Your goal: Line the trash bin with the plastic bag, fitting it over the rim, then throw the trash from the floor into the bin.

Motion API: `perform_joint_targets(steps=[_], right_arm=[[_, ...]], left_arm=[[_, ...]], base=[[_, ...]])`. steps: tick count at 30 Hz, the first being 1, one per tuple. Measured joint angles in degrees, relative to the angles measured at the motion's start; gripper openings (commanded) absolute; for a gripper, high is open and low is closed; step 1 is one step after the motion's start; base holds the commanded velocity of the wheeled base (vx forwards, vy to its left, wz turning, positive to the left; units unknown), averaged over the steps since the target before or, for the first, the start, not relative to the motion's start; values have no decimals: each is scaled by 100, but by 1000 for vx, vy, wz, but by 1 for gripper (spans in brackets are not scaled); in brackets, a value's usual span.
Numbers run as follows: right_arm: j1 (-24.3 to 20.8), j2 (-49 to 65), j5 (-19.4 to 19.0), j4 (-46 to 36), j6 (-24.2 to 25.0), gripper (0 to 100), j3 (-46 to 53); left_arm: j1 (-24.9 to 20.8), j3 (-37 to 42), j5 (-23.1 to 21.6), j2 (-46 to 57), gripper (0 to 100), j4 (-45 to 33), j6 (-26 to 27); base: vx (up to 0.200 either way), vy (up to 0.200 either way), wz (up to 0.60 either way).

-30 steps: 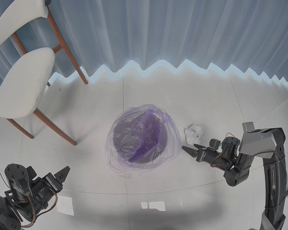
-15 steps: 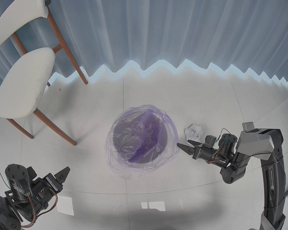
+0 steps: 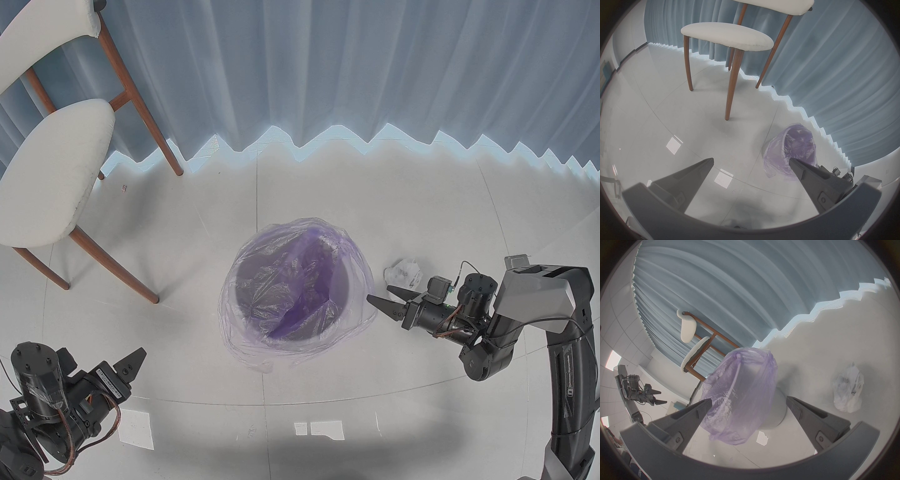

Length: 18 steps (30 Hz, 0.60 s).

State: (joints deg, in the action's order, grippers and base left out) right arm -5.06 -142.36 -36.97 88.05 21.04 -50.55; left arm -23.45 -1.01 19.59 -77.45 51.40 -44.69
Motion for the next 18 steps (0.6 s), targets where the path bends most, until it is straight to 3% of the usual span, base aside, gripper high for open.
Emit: perform_joint_targets(steps=[10,18], right_arm=[[33,-435,107,-318,-451,100,-482],[35,-773,862,-1167,-405,100,-1604]], left_arm=[[0,0,13,-2,100,0,7],[0,0,20,-2,100,-30,7]], base=[[0,0,0],[0,0,0]])
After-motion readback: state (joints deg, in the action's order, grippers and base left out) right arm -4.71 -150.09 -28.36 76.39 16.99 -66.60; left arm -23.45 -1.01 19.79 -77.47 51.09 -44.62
